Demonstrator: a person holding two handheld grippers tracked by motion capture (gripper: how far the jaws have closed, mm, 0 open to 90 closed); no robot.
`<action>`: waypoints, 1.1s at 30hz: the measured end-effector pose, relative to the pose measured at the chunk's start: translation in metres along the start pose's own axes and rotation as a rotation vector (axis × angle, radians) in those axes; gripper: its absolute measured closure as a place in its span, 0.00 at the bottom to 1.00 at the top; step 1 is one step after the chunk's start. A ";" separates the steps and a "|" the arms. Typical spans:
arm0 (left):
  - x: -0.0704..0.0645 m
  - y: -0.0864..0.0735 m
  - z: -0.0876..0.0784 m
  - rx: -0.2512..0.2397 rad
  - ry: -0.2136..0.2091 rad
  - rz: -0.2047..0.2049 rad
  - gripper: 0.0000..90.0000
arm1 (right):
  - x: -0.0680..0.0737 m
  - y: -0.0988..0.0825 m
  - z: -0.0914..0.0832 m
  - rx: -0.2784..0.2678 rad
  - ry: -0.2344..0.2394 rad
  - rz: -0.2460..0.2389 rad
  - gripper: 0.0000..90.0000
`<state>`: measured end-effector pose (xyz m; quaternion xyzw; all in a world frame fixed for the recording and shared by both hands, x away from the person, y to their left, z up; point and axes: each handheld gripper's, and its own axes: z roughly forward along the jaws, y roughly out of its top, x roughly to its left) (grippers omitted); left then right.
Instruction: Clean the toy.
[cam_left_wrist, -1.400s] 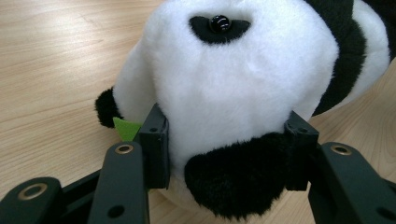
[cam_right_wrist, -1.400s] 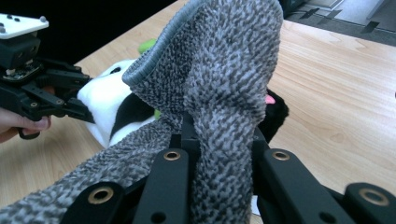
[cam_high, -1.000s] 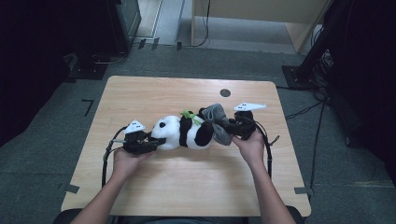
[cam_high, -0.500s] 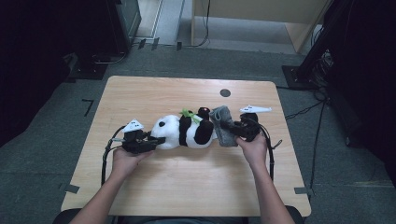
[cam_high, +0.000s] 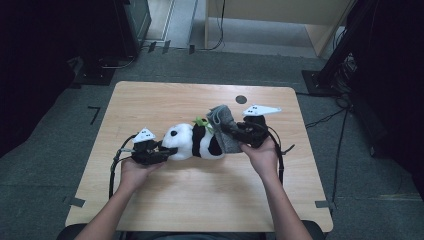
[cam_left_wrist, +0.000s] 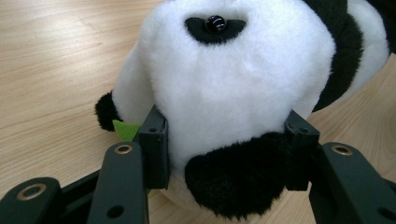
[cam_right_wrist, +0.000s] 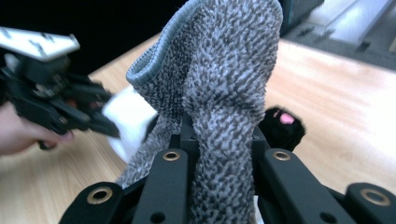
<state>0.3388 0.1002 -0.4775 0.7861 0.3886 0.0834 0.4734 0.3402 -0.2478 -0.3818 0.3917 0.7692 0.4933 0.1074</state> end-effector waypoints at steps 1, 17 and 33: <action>0.000 0.000 0.000 0.000 -0.001 0.001 0.53 | 0.000 -0.002 0.004 0.011 0.001 0.000 0.87; 0.004 -0.001 0.000 0.000 -0.018 -0.019 0.54 | -0.039 -0.037 0.015 0.044 -0.039 0.099 0.88; 0.007 0.005 -0.006 -0.010 -0.061 -0.019 0.59 | -0.060 -0.063 0.039 0.187 -0.102 0.125 0.88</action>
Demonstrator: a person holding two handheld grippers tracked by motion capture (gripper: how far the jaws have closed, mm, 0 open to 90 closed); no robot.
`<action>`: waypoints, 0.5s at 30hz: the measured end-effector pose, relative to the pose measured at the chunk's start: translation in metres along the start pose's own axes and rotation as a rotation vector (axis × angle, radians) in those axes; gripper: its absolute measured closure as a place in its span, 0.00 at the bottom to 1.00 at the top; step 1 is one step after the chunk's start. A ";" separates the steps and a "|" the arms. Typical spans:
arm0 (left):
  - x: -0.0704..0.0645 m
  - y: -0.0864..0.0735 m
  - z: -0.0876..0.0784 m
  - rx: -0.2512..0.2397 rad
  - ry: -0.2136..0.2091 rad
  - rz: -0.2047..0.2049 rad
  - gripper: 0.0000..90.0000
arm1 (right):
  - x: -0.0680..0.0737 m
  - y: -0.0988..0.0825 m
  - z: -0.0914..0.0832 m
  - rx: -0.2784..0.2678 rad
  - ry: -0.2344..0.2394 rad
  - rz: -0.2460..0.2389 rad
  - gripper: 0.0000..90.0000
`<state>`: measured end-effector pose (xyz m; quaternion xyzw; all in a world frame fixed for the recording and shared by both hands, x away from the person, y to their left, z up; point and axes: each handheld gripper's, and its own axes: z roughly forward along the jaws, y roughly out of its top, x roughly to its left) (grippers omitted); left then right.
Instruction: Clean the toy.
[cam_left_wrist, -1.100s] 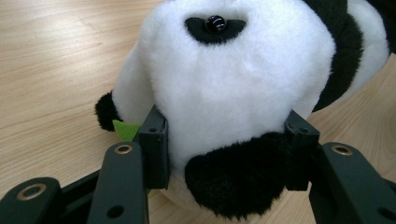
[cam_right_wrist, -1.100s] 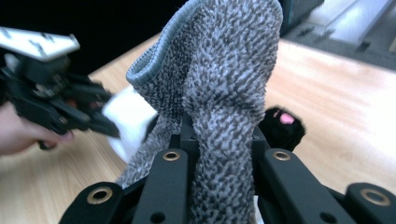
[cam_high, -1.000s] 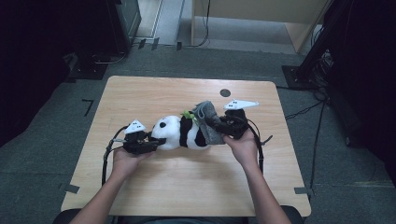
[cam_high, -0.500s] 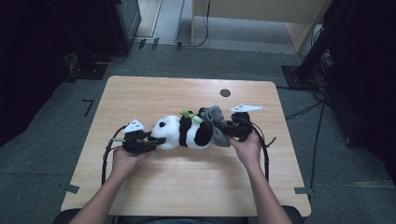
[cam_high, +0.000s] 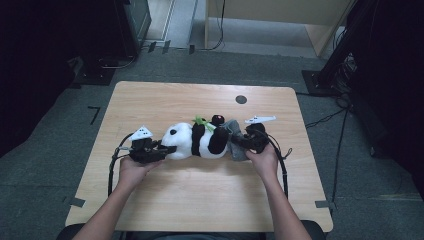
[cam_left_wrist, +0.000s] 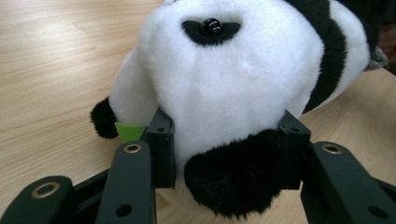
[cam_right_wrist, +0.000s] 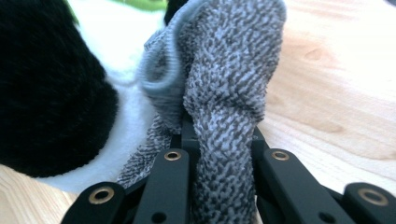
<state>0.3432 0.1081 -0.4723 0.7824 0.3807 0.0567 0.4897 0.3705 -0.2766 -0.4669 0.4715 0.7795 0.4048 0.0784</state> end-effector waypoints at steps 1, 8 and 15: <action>0.000 0.001 -0.002 0.001 0.001 0.006 0.59 | -0.001 0.001 -0.004 -0.024 0.001 0.001 0.88; -0.009 0.006 -0.016 0.029 -0.072 0.018 0.61 | 0.012 0.019 -0.038 -0.163 0.006 -0.052 0.88; -0.011 0.001 -0.016 0.038 -0.107 0.007 0.59 | 0.021 0.028 -0.036 -0.178 0.061 -0.097 0.88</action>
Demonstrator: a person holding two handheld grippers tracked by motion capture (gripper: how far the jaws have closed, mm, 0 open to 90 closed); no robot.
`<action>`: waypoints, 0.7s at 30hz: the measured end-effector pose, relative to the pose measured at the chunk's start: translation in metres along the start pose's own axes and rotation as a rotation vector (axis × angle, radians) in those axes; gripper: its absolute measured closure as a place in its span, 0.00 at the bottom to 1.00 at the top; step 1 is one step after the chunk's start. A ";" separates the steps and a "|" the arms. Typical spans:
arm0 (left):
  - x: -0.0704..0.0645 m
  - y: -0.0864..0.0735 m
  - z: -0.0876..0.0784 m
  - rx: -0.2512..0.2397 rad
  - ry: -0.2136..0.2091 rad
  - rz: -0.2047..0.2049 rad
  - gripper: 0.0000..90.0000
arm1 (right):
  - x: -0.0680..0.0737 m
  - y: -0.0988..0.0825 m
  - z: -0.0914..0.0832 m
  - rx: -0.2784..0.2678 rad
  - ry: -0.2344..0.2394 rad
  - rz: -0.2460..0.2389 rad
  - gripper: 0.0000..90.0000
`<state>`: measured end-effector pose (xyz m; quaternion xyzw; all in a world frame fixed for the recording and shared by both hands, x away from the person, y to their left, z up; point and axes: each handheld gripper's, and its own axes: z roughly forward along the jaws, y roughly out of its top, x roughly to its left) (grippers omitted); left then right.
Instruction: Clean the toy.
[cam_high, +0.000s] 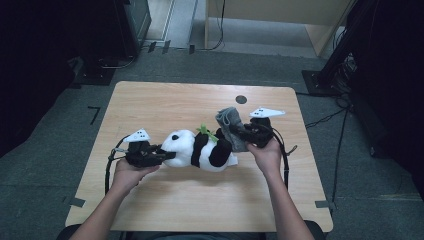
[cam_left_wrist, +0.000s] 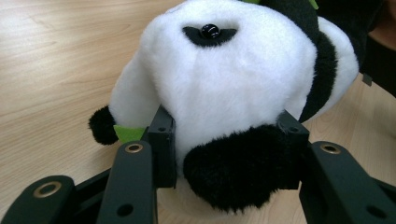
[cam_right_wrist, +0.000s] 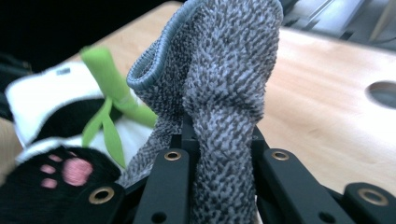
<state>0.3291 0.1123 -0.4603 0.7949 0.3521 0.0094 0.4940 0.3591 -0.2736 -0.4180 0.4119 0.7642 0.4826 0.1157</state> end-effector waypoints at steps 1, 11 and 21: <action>0.001 -0.001 0.002 -0.005 0.000 0.013 0.59 | 0.000 -0.002 0.006 0.018 0.009 -0.001 0.88; 0.005 -0.006 0.007 -0.052 0.005 -0.004 0.36 | -0.010 -0.008 0.048 0.116 0.050 -0.004 0.88; 0.009 -0.002 -0.002 -0.057 0.003 0.061 0.24 | -0.019 -0.003 0.061 0.144 0.043 -0.007 0.88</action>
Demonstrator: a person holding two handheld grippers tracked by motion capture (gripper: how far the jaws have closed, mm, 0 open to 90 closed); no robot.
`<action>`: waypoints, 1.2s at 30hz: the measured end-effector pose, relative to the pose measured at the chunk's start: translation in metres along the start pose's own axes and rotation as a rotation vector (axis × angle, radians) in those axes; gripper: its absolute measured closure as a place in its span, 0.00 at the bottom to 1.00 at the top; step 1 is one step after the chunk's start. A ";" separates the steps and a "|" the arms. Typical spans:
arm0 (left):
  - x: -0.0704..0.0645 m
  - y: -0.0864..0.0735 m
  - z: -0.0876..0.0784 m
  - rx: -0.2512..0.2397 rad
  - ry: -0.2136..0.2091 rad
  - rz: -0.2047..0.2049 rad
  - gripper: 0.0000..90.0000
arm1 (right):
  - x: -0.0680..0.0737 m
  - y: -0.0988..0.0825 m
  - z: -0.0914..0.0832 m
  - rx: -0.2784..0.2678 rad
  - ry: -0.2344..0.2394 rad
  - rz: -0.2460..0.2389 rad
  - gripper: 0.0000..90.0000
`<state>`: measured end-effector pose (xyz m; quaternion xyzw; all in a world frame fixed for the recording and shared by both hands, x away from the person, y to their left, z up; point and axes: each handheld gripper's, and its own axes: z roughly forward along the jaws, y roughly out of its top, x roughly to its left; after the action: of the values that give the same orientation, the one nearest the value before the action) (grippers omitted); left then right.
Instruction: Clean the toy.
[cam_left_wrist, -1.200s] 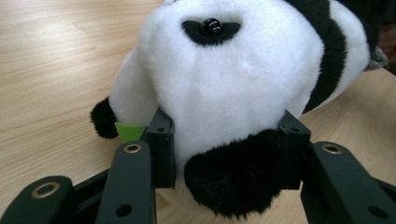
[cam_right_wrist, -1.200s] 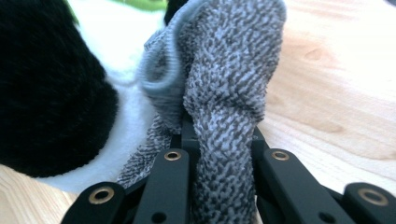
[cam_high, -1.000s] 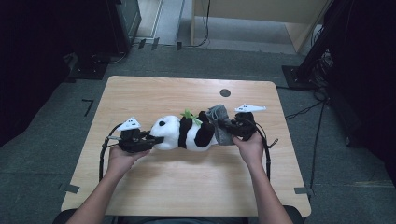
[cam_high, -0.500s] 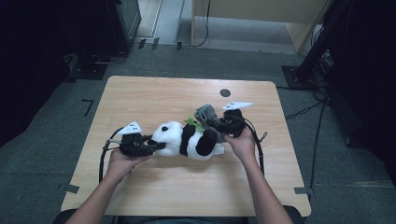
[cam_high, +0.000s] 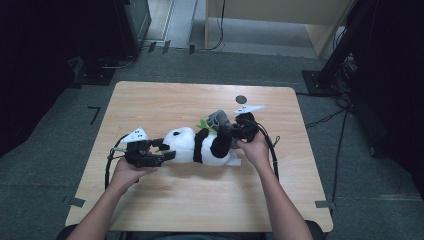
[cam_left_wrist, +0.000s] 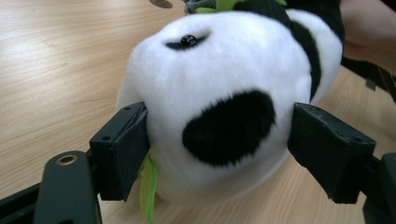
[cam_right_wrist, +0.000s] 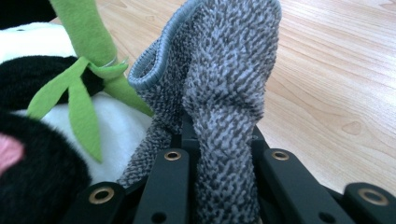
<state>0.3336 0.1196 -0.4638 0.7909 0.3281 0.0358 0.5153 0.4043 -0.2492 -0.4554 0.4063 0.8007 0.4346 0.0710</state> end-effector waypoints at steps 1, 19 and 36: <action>0.001 -0.001 -0.001 0.009 0.003 0.021 0.24 | -0.001 0.000 0.001 -0.002 -0.002 0.001 0.88; 0.023 0.002 0.024 -0.032 -0.021 0.023 0.16 | -0.018 0.004 0.016 0.010 0.004 0.055 0.88; 0.024 0.003 0.039 -0.058 0.044 0.017 0.30 | -0.023 0.002 0.022 0.006 -0.008 0.089 0.88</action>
<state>0.3688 0.1012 -0.4857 0.7775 0.3315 0.0672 0.5302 0.4304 -0.2508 -0.4731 0.4434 0.7828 0.4333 0.0538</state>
